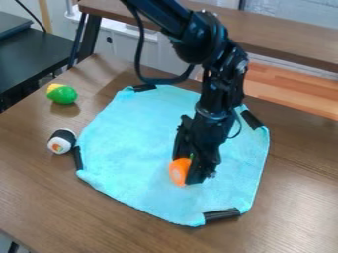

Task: Put the orange object to the right outside the cloth

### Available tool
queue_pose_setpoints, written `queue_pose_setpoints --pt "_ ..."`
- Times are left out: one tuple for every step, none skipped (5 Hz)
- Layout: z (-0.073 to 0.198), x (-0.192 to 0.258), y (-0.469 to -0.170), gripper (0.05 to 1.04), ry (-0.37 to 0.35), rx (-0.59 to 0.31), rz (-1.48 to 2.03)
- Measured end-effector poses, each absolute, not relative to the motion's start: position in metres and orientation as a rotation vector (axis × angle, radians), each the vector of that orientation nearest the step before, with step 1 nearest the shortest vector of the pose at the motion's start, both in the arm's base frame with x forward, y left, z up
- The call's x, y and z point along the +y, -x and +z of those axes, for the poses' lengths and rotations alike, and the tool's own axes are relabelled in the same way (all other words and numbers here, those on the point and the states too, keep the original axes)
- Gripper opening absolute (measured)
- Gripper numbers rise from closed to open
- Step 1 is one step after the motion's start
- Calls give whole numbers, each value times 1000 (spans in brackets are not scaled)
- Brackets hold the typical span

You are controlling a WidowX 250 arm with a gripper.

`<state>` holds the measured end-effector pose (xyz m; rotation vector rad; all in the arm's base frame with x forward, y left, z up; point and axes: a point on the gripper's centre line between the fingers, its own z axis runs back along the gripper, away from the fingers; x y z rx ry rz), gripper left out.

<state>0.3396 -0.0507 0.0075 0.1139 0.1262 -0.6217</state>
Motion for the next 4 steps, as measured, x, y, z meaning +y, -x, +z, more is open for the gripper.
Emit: queue_pose_setpoints --pt "30 -72 -354 705 -82 91 -616" --pt "54 -97 -367 705 -119 47 -621" --pt "46 -125 -379 705 -143 48 -613" --pt "39 -149 -385 705 -147 58 -629"
